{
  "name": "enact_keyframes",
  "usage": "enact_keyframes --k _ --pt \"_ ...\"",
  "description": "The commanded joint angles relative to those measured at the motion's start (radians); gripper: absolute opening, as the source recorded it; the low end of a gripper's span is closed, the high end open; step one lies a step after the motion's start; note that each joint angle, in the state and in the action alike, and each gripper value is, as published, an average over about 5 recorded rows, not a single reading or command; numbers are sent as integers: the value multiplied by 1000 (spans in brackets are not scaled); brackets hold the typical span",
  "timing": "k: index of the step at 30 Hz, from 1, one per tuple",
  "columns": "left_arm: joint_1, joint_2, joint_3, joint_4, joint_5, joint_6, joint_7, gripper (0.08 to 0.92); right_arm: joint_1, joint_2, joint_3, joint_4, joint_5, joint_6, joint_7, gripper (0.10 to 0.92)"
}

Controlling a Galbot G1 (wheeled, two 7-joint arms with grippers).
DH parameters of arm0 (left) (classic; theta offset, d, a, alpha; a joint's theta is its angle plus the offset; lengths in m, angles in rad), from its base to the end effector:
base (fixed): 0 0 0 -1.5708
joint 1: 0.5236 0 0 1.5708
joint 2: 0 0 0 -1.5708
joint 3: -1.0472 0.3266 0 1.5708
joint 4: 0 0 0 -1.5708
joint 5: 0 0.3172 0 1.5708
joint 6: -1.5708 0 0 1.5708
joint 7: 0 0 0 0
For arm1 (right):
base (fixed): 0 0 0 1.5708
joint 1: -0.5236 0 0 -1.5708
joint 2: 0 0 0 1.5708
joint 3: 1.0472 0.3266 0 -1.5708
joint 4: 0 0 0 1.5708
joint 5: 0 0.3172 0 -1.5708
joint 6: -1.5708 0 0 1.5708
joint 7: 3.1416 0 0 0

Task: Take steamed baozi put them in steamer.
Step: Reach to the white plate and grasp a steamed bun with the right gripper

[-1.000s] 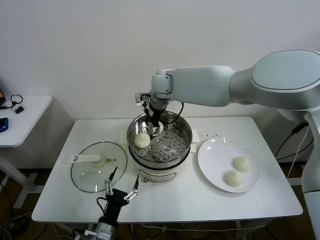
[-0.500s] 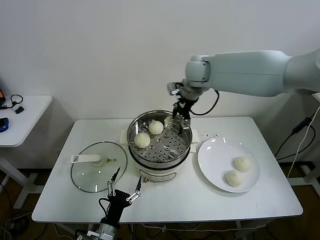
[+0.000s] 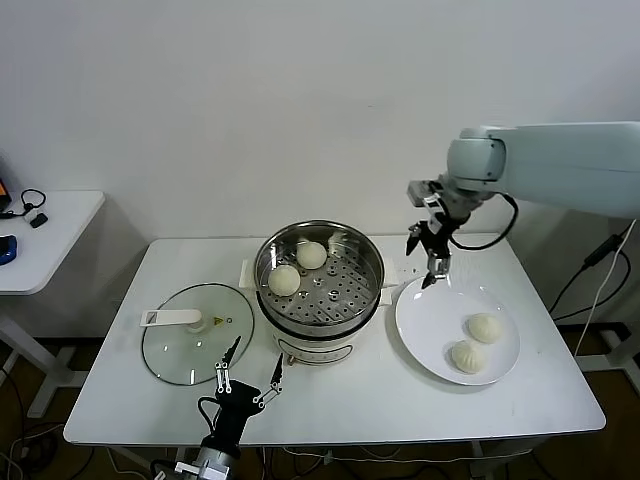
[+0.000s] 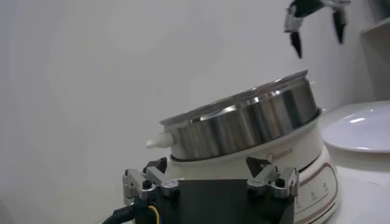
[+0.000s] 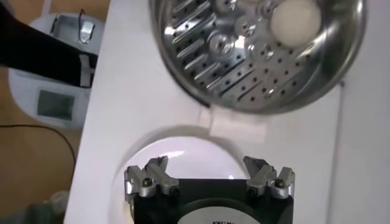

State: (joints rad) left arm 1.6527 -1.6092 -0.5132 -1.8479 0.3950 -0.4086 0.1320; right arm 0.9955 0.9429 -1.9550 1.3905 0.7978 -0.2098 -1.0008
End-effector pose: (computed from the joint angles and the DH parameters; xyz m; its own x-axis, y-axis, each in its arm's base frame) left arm 0.1145 -0.0124 -0.3706 -0.9655 0.2599 -0.0130 0.2408 0.9113 0.3340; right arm 0.4887 -0.0698 -0.0267 -0.0251 -0.1265 0.9916 -0.9896 -0.1376 -0.0426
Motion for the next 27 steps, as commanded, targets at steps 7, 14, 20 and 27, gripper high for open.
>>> enact_keyframes --k 7,14,20,27 --pt "4 -47 -7 2 2 -5 -2 823 -92 -158 -29 51 -168 15 1 823" --pt "4 -49 -9 5 2 -6 -3 823 -150 -188 -5 43 -207 6 14 823" --pt "2 -48 -10 13 3 -5 -4 823 -199 -208 13 47 -226 -9 25 823" --pt "0 -47 -5 18 4 -4 -5 823 -254 -224 33 34 -251 -14 35 823"
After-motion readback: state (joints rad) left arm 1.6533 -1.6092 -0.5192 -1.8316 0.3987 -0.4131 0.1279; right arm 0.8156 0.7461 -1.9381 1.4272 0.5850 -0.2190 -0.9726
